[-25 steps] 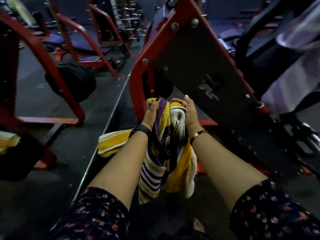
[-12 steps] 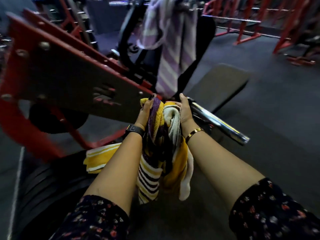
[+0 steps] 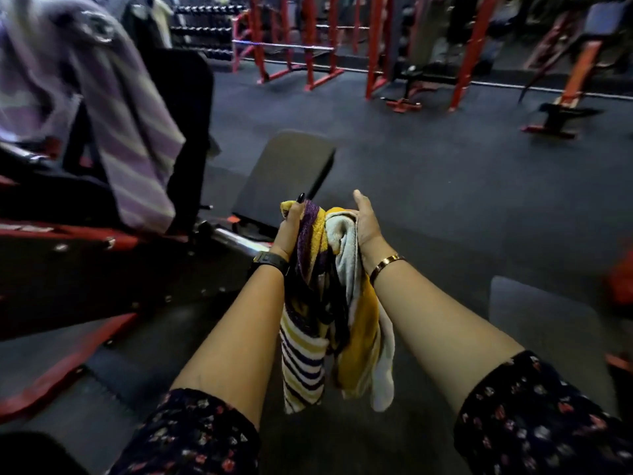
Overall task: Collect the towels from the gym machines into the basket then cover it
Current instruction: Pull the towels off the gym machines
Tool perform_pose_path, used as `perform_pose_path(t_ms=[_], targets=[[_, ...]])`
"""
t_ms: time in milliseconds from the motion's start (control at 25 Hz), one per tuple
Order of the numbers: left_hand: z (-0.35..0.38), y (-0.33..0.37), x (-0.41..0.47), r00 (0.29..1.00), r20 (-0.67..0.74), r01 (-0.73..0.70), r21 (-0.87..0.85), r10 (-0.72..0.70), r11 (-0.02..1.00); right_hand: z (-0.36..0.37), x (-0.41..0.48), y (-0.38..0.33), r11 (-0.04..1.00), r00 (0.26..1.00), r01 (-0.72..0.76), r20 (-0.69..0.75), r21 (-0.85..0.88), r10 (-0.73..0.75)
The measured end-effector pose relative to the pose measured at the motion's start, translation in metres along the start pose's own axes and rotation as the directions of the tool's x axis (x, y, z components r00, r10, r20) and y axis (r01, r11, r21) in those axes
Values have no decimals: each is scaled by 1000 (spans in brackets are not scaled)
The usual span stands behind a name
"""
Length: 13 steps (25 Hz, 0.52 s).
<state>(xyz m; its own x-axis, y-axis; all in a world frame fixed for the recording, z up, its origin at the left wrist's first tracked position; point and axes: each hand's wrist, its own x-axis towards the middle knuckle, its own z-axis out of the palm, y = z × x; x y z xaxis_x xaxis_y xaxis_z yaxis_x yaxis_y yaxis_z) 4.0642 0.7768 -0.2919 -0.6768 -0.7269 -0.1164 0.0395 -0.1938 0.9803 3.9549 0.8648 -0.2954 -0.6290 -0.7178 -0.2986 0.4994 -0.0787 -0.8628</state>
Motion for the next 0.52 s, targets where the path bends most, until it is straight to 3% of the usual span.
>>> perform_pose_path(t_ms=[200,520], targets=[[109,-14,34,986,155,52,51,-60,997,-99,11,-48,999,986,45,-165,18,-41],[228,-34,113,892,413,135,141,-182,981,-199,52,-105,990,855,133,-501,-36,-133]])
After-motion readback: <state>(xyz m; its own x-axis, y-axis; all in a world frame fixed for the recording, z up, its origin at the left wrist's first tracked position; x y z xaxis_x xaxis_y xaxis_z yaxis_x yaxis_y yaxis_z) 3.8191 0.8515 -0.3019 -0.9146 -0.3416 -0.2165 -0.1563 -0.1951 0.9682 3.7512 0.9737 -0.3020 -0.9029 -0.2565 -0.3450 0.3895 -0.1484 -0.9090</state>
